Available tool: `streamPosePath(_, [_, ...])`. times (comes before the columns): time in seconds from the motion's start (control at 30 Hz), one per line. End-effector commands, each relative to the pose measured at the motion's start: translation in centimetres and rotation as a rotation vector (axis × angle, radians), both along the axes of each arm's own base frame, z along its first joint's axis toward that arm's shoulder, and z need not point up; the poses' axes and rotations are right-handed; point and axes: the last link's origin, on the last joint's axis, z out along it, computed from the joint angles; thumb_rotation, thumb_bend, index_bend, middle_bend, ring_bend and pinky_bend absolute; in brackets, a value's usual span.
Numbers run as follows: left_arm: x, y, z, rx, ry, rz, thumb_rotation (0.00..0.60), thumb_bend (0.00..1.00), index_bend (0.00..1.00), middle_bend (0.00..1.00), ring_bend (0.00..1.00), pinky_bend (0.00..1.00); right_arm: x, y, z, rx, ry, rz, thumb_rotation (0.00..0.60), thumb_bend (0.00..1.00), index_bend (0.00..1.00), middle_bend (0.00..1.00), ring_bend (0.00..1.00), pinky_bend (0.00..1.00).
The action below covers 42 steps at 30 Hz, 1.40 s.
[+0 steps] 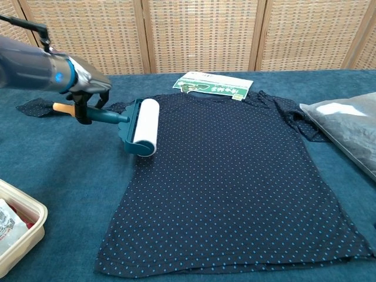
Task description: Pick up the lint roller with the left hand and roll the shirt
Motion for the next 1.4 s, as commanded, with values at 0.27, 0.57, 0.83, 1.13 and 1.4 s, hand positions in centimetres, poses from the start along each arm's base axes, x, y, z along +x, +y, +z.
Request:
streamPosePath(0.27, [2.3,-0.3,-4.5,-0.049,0.072,-0.017,0.600,0.65,0.89,0.89,0.70,0.65,-0.3,-0.3,-0.1,0.010,-0.018,-0.008,0.600,0.11,0.00,0.00,0.00,0.00])
streamPosePath(0.57, [7.0,-0.7,-7.8,-0.061,0.054,-0.045,0.600,0.71,0.89,0.90,0.70,0.65,-0.5,-0.4,-0.1,0.020,-0.037,-0.015,0.600,0.11,0.00,0.00,0.00,0.00])
streamPosePath(0.83, [9.9,-1.1,-10.2,-0.068,0.028,-0.037,0.600,0.73,0.89,0.90,0.70,0.65,-0.5,-0.5,0.0,0.021,-0.045,-0.012,0.600,0.11,0.00,0.00,0.00,0.00])
streamPosePath(1.13, [10.2,-1.9,-10.9,-0.079,0.044,-0.047,0.600,0.73,0.89,0.90,0.70,0.65,-0.5,-0.3,-0.1,0.025,-0.041,-0.010,0.600,0.11,0.00,0.00,0.00,0.00])
streamPosePath(1.4, [4.8,-1.6,-7.3,-0.043,0.092,-0.003,0.600,0.73,0.89,0.90,0.70,0.65,-0.2,-0.2,-0.3,0.028,-0.031,-0.001,0.600,0.11,0.00,0.00,0.00,0.00])
